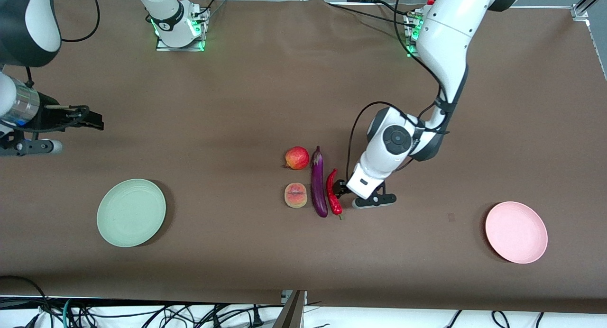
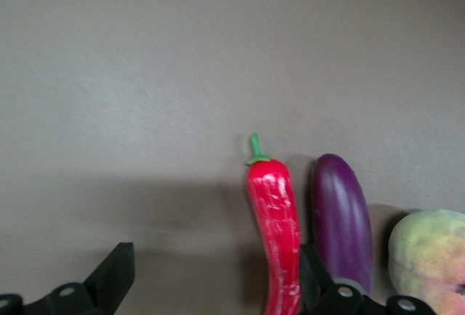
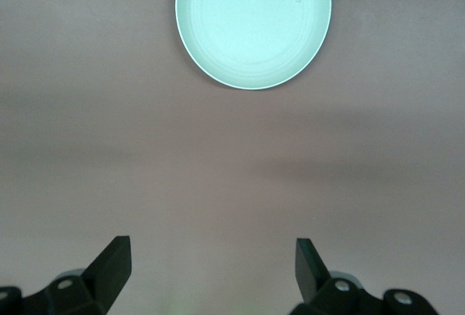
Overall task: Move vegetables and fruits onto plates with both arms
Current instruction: 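Reach the left gripper to the red chili and grasp it, then carry the chili to the pink plate while the right gripper grasps the pomegranate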
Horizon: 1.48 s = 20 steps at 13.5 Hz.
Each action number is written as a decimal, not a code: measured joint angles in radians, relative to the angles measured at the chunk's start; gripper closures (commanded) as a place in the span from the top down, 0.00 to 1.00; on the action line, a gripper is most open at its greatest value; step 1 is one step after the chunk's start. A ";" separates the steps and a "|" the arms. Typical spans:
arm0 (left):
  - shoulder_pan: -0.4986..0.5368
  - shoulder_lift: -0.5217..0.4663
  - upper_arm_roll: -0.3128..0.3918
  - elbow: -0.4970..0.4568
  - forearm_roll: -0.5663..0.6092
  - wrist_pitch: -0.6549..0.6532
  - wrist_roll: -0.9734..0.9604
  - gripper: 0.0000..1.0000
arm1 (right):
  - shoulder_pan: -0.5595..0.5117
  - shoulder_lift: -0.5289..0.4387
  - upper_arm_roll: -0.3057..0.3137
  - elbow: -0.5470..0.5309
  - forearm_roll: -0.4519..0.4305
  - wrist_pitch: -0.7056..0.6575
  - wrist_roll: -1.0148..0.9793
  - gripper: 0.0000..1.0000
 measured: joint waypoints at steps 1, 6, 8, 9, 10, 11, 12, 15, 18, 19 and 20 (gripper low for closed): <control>-0.019 0.016 0.005 0.012 0.002 0.009 -0.017 0.88 | 0.000 0.011 0.000 0.000 0.003 0.003 -0.002 1.00; -0.133 0.088 0.103 0.065 0.037 0.034 -0.037 0.71 | 0.008 0.081 0.005 0.000 0.116 0.067 0.102 1.00; -0.139 0.104 0.109 0.081 0.039 0.034 -0.041 0.68 | 0.040 0.115 0.008 0.000 0.136 0.111 0.162 1.00; -0.139 0.108 0.110 0.084 0.041 0.036 -0.045 0.54 | 0.071 0.130 0.010 0.000 0.138 0.133 0.213 1.00; -0.141 0.111 0.110 0.084 0.043 0.044 -0.048 0.35 | 0.106 0.141 0.011 0.000 0.139 0.154 0.265 1.00; -0.144 0.114 0.110 0.085 0.046 0.055 -0.050 0.16 | 0.143 0.153 0.013 0.000 0.139 0.176 0.313 1.00; -0.146 0.116 0.110 0.085 0.049 0.059 -0.051 0.02 | 0.177 0.165 0.014 0.000 0.139 0.199 0.357 1.00; -0.146 0.117 0.116 0.091 0.050 0.065 -0.051 0.00 | 0.261 0.211 0.015 0.000 0.139 0.280 0.471 1.00; -0.145 0.112 0.141 0.111 0.053 0.054 -0.044 0.00 | 0.321 0.261 0.015 0.000 0.139 0.358 0.555 1.00; -0.144 0.098 0.159 0.119 0.054 0.014 -0.023 0.00 | 0.335 0.275 0.015 0.000 0.139 0.378 0.577 1.00; -0.142 0.076 0.179 0.129 0.054 -0.051 0.011 0.00 | 0.347 0.287 0.014 0.000 0.139 0.397 0.605 1.00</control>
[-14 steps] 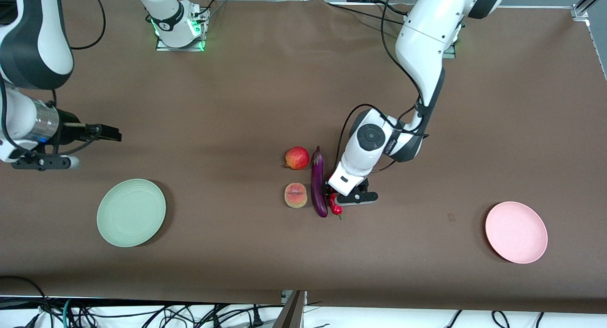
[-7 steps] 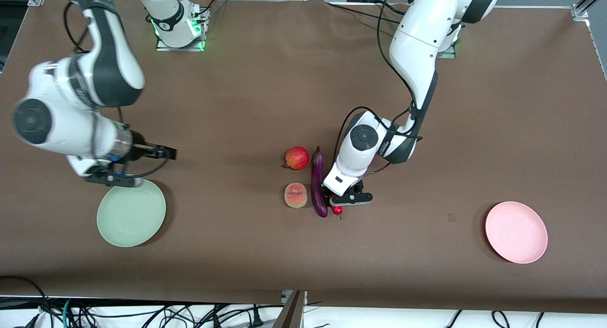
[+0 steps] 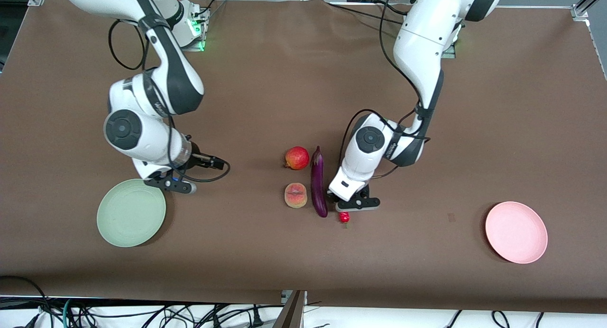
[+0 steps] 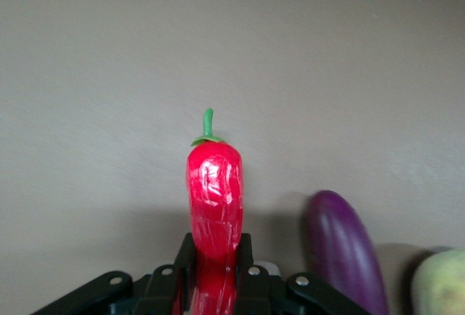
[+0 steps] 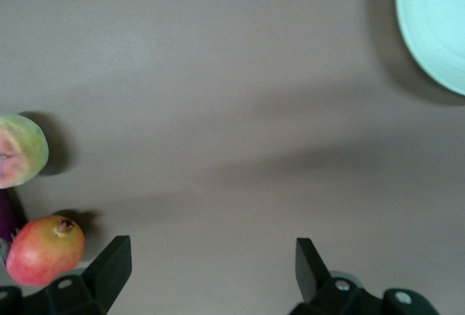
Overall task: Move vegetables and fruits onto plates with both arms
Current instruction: 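Carry the chili to the pink plate while the right gripper grasps the pomegranate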
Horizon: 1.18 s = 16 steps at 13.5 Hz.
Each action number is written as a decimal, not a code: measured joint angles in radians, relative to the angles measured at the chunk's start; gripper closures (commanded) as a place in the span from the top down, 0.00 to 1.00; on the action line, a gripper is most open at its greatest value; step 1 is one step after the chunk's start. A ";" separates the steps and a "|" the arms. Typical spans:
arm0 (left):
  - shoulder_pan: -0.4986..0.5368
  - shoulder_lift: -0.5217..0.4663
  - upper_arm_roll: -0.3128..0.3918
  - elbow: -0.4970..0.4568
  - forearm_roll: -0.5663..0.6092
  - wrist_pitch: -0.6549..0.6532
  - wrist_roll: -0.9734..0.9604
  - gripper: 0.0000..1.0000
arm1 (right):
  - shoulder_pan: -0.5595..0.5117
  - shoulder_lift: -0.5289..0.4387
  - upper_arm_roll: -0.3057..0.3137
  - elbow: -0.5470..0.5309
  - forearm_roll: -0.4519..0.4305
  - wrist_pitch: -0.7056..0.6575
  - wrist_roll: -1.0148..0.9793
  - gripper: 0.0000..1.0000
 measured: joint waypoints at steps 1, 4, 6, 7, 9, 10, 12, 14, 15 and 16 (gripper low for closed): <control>0.004 -0.032 0.022 0.009 0.000 -0.080 0.042 0.00 | 0.016 0.012 0.000 0.000 0.000 0.020 0.038 1.00; 0.047 -0.171 0.083 0.019 0.001 -0.347 0.177 0.00 | 0.100 0.068 0.003 0.000 0.000 0.130 0.191 1.00; 0.132 -0.248 0.097 0.019 0.004 -0.491 0.288 0.00 | 0.163 0.116 0.003 0.001 0.000 0.233 0.297 1.00; 0.190 -0.267 0.102 0.018 0.005 -0.518 0.368 0.00 | 0.188 0.138 0.003 0.001 0.000 0.278 0.332 1.00; 0.343 -0.273 0.102 0.017 -0.001 -0.516 0.553 0.00 | 0.225 0.174 0.002 0.003 0.000 0.338 0.374 1.00; 0.422 -0.266 0.099 0.017 -0.011 -0.490 0.644 0.00 | 0.235 0.186 0.002 0.008 0.000 0.351 0.382 1.00; 0.539 -0.237 0.093 0.017 -0.022 -0.430 0.755 0.00 | 0.250 0.204 0.001 0.029 0.000 0.354 0.399 1.00; 0.600 -0.189 0.088 0.016 -0.022 -0.358 0.778 0.00 | 0.271 0.218 0.001 0.053 0.000 0.354 0.424 1.00; 0.616 -0.160 0.087 0.015 -0.022 -0.311 0.779 0.00 | 0.285 0.226 0.001 0.065 0.000 0.354 0.433 1.00; 0.628 -0.128 0.085 0.015 -0.024 -0.257 0.779 0.00 | 0.299 0.235 0.001 0.073 0.000 0.354 0.439 1.00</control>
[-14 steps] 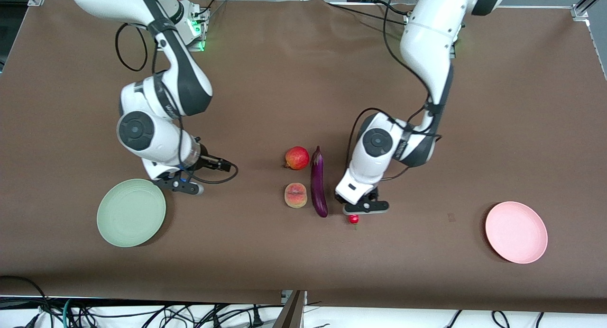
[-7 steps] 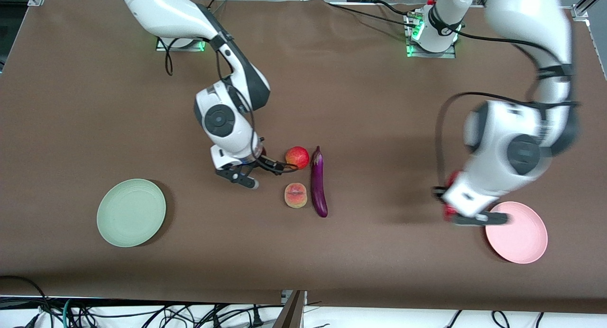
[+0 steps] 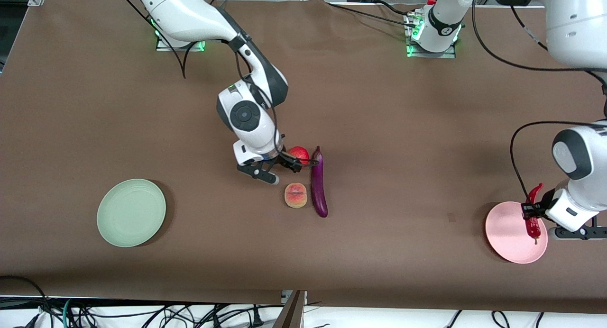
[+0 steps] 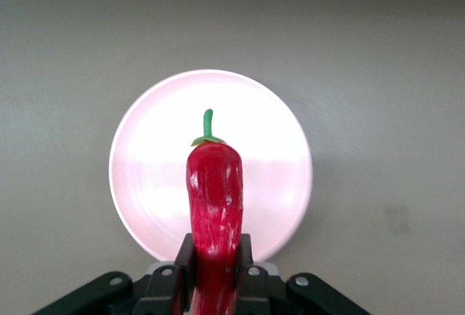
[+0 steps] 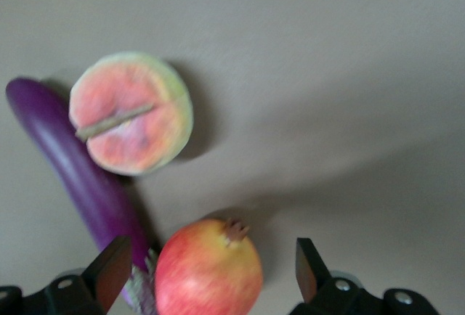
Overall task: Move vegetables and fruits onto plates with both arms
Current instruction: 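Carry the chili to the pink plate while the right gripper grasps the pomegranate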
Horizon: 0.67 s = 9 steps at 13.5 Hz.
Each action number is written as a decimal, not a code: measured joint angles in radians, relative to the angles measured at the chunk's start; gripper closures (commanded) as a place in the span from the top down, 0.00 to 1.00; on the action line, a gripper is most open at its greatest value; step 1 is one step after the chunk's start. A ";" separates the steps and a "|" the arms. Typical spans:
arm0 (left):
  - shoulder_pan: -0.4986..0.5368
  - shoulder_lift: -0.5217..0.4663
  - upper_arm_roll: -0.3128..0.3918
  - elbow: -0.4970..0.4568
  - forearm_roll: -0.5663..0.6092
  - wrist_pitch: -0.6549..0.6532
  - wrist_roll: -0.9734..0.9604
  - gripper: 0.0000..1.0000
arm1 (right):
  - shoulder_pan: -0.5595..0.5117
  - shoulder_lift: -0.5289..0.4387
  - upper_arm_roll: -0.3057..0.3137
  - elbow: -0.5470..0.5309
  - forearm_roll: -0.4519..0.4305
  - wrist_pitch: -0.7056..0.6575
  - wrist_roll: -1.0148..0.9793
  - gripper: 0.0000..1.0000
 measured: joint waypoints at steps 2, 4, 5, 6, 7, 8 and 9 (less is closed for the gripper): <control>0.013 0.060 -0.001 -0.001 -0.011 0.112 0.000 0.00 | 0.020 0.017 -0.001 0.010 0.000 0.002 0.008 1.00; 0.018 0.102 -0.002 0.001 -0.014 0.191 0.000 0.00 | 0.027 0.030 -0.003 0.013 -0.007 0.004 0.009 1.00; 0.021 0.119 -0.003 0.001 -0.019 0.223 0.000 0.00 | 0.027 0.036 -0.003 0.013 -0.014 0.004 0.009 1.00; 0.027 0.137 -0.003 0.000 -0.023 0.253 0.000 0.00 | 0.028 0.043 -0.003 0.014 -0.019 0.005 0.009 1.00; 0.034 0.159 -0.003 0.000 -0.025 0.288 0.000 0.00 | 0.029 0.048 -0.003 0.014 -0.021 0.005 0.009 1.00; 0.041 0.185 -0.003 0.000 -0.027 0.332 0.000 0.00 | 0.033 0.052 -0.003 0.014 -0.022 0.005 0.009 1.00; 0.045 0.209 -0.004 0.001 -0.029 0.375 0.000 0.07 | 0.037 0.056 -0.003 0.014 -0.022 0.005 0.009 1.00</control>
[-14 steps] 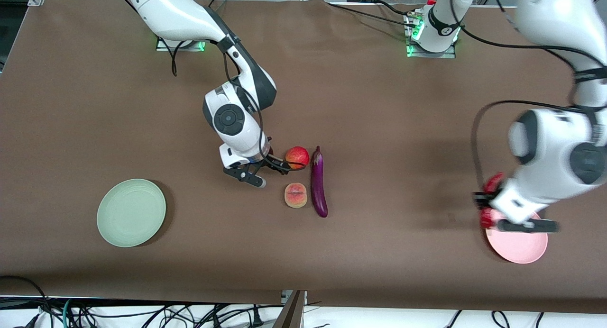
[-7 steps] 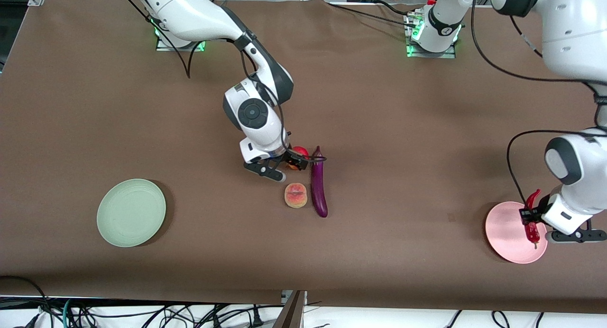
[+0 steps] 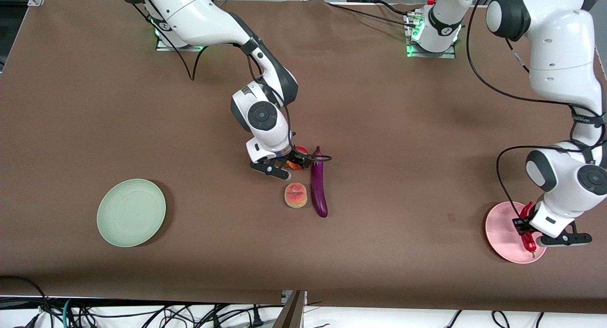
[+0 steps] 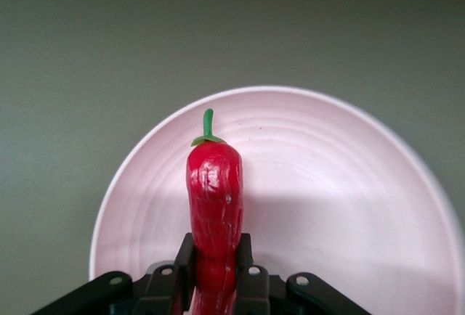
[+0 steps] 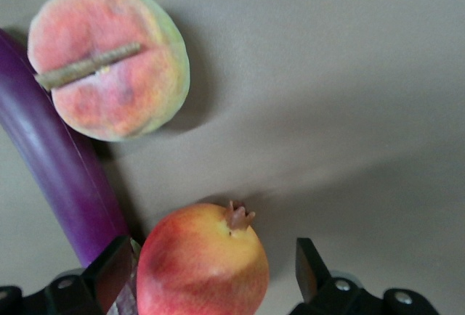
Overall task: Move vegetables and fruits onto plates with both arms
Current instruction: 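Carry the chili to the pink plate while the right gripper grasps the pomegranate, then release the chili while the right gripper carries the pomegranate to the green plate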
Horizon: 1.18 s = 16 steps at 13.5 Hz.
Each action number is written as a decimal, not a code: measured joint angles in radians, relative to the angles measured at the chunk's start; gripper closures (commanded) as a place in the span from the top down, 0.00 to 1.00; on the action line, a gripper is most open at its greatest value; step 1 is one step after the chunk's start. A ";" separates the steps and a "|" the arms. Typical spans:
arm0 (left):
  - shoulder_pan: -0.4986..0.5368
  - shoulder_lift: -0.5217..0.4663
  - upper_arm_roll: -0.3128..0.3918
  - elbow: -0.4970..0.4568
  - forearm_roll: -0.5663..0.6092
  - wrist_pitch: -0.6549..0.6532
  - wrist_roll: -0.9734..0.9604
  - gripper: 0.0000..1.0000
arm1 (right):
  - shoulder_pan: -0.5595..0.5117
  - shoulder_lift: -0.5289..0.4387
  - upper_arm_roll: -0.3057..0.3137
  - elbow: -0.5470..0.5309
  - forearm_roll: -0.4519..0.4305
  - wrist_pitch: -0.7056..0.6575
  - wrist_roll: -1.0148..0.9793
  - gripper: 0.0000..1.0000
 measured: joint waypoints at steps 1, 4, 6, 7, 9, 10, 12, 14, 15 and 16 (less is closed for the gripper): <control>0.001 0.012 0.000 0.002 -0.001 0.029 0.000 0.70 | 0.004 0.003 0.000 0.001 0.000 0.001 0.000 1.00; 0.001 0.013 -0.001 0.003 -0.001 0.033 -0.005 1.00 | 0.009 0.007 -0.001 0.002 0.000 0.007 0.000 1.00; 0.001 0.014 -0.001 0.011 -0.002 0.034 -0.008 1.00 | 0.013 0.010 -0.003 0.002 -0.001 0.008 0.000 1.00; 0.001 0.013 -0.001 0.023 -0.002 0.035 -0.009 1.00 | 0.015 0.014 -0.003 0.002 -0.001 0.009 0.000 1.00; 0.000 0.004 -0.002 0.053 -0.002 0.023 -0.010 1.00 | 0.020 0.022 -0.003 0.002 -0.001 0.018 0.000 0.83; -0.002 -0.011 -0.002 0.063 -0.002 -0.020 -0.010 1.00 | 0.023 0.024 -0.003 0.002 -0.001 0.020 0.000 0.68; -0.002 -0.064 -0.013 0.077 -0.002 -0.156 -0.010 1.00 | 0.026 0.027 -0.003 0.004 -0.001 0.022 0.000 0.41; -0.003 -0.130 -0.052 0.080 -0.002 -0.299 -0.011 1.00 | 0.026 0.028 -0.005 0.006 -0.001 0.023 0.000 0.24; -0.003 -0.162 -0.080 0.081 -0.003 -0.368 -0.013 1.00 | 0.026 0.028 -0.006 0.007 -0.002 0.023 -0.004 0.22; -0.004 -0.194 -0.115 0.081 -0.005 -0.435 -0.026 1.00 | 0.026 0.029 -0.011 0.011 -0.005 0.023 -0.013 0.22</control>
